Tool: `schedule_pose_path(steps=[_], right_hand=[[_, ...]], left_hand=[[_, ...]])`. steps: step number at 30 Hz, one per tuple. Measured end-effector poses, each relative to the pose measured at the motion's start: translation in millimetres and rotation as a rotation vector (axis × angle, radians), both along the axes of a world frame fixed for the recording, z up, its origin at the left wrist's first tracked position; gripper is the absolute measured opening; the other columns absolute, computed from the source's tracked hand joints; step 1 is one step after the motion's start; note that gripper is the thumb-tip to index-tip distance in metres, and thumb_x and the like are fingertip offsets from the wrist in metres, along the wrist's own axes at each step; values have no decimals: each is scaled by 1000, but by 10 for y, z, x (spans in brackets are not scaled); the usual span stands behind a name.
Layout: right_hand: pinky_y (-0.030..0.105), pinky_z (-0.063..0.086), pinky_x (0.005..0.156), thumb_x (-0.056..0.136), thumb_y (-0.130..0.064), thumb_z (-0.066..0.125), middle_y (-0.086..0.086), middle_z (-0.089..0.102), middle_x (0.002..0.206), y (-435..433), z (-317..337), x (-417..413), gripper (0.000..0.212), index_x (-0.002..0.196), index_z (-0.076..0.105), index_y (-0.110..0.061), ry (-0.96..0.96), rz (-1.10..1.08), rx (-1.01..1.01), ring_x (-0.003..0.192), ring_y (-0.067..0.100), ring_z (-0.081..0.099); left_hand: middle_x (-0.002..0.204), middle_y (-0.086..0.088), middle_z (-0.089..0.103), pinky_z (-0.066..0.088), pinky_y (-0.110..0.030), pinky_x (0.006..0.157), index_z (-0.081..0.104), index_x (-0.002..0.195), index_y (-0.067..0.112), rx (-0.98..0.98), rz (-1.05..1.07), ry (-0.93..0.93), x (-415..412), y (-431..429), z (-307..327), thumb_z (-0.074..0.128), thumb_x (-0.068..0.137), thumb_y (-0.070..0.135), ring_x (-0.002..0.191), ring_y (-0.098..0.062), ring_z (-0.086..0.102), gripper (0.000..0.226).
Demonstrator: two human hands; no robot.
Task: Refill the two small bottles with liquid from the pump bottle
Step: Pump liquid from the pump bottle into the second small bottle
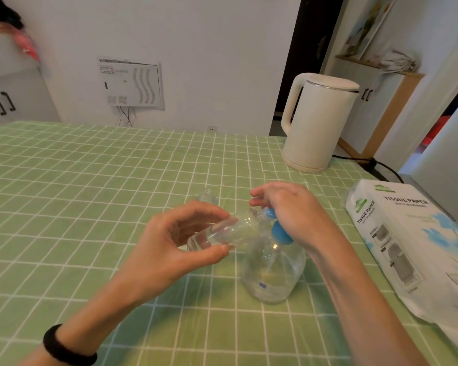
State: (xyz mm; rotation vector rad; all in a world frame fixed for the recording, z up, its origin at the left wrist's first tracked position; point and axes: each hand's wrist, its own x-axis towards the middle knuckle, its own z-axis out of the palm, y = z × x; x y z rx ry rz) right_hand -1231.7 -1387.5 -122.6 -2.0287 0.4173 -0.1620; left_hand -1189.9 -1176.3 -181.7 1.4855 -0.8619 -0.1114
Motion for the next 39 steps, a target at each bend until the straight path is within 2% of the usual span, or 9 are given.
schedule_pose_path(steps=[2, 5, 6, 10, 17, 27, 32, 36, 39], right_hand=[[34, 47, 101, 99, -22, 44, -10, 74, 111, -5, 21, -1, 32, 106, 74, -27, -16, -8, -19, 109, 9, 64], [42, 52, 98, 97, -24, 46, 15, 74, 111, -17, 27, 2, 34, 108, 74, -9, -33, -22, -58, 104, 33, 66], [41, 52, 97, 97, -24, 46, 15, 74, 111, -24, 28, 0, 34, 109, 74, -9, -35, -23, -60, 105, 34, 66], [35, 48, 101, 96, -19, 45, -10, 76, 106, -8, 19, 32, 33, 104, 76, -27, -16, -15, -23, 108, 9, 66], [40, 47, 108, 98, -21, 45, -11, 75, 107, 22, 13, 8, 30, 96, 73, -32, -27, -24, 1, 109, 9, 65], [24, 46, 88, 97, -17, 44, -12, 76, 104, -1, -9, 41, 34, 99, 76, -28, -28, -9, -5, 105, 4, 65], [34, 47, 102, 97, -18, 44, -12, 75, 105, -3, -14, 20, 32, 96, 74, -31, -26, -2, 0, 106, 5, 64], [32, 52, 94, 97, -23, 44, -14, 76, 92, -15, 7, 21, 32, 93, 74, -34, -78, 0, -41, 87, 4, 67], [32, 51, 95, 97, -20, 44, -13, 76, 101, -19, 7, 38, 33, 97, 75, -32, -79, 6, -25, 97, 2, 65]], left_hand=[[121, 5, 78, 59, -29, 99, 74, 119, 31, 28, 31, -58, 7, -1, -3, 87, 77, 29, 114, -18, 76, 44], [124, 12, 76, 59, -28, 98, 72, 124, 36, 67, 74, -164, 9, 14, 10, 85, 79, 31, 114, -14, 75, 47], [125, 14, 75, 59, -28, 98, 71, 125, 38, 81, 88, -199, 7, 20, 19, 84, 80, 32, 114, -13, 74, 47], [127, 21, 73, 59, -33, 97, 66, 131, 41, 140, 135, -276, 13, 25, 22, 82, 81, 38, 117, -11, 72, 52], [127, 22, 72, 60, -41, 96, 63, 133, 44, 183, 164, -333, -13, 23, 27, 79, 80, 43, 118, -11, 71, 56], [127, 19, 73, 59, -39, 95, 69, 128, 39, 188, 158, -331, 12, 22, -4, 79, 81, 40, 118, -13, 71, 48], [127, 18, 73, 59, -40, 94, 70, 127, 38, 187, 162, -335, -5, 15, -20, 80, 81, 39, 116, -13, 72, 48], [128, 19, 73, 59, -39, 96, 64, 132, 39, 169, 156, -321, -8, 3, -17, 80, 80, 39, 117, -13, 72, 55], [128, 18, 73, 60, -41, 95, 66, 131, 37, 161, 151, -321, -9, 1, -24, 80, 81, 38, 117, -15, 72, 52]])
